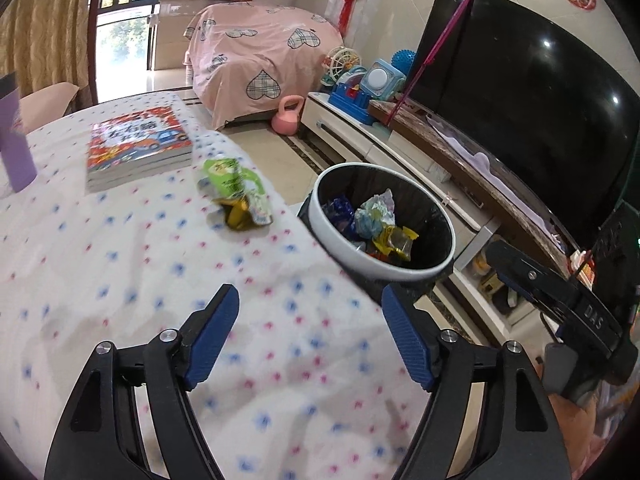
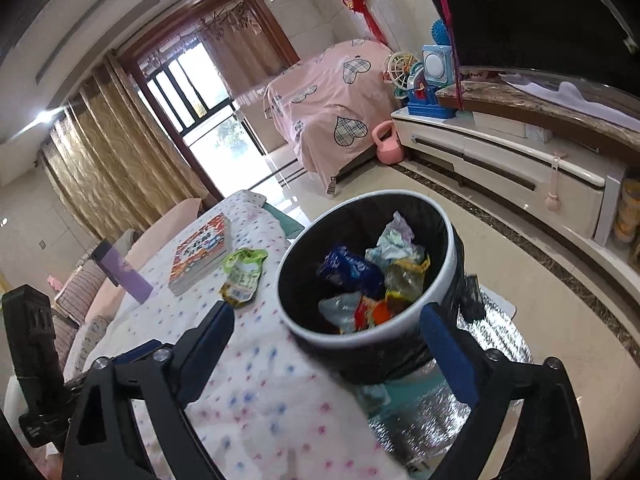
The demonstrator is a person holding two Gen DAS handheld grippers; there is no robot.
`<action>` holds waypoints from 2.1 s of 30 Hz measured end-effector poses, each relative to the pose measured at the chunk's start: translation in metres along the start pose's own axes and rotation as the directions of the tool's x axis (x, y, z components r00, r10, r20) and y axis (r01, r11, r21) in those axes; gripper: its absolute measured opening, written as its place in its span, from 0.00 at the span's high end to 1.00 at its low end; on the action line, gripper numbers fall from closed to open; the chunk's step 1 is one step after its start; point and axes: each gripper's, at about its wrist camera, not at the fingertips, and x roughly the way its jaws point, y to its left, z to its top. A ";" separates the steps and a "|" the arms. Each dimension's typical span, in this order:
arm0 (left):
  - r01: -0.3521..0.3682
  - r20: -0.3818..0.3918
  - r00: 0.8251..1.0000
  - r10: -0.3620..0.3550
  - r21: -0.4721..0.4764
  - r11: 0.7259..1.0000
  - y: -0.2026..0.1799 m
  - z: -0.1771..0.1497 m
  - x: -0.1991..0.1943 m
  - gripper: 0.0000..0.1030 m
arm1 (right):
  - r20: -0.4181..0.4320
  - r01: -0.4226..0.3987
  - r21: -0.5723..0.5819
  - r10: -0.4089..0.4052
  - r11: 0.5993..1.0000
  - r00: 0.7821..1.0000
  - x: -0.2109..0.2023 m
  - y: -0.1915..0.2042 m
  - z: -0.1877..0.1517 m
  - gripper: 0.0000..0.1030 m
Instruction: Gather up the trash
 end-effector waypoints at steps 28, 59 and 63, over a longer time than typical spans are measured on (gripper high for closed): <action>-0.297 0.283 0.913 0.293 -0.029 0.954 0.043 -0.080 -0.094 0.00 | 0.191 0.180 -0.211 -0.141 0.961 0.972 -0.053 0.062 -0.087 0.01; -0.421 0.419 0.812 0.407 -0.064 0.905 0.047 -0.110 -0.121 0.00 | 0.384 0.253 -0.291 -0.129 0.923 0.914 -0.081 0.093 -0.111 0.00; -0.421 0.423 0.809 0.407 -0.066 0.905 0.047 -0.111 -0.122 0.00 | 0.390 0.239 -0.299 -0.111 0.924 0.914 -0.081 0.095 -0.113 0.00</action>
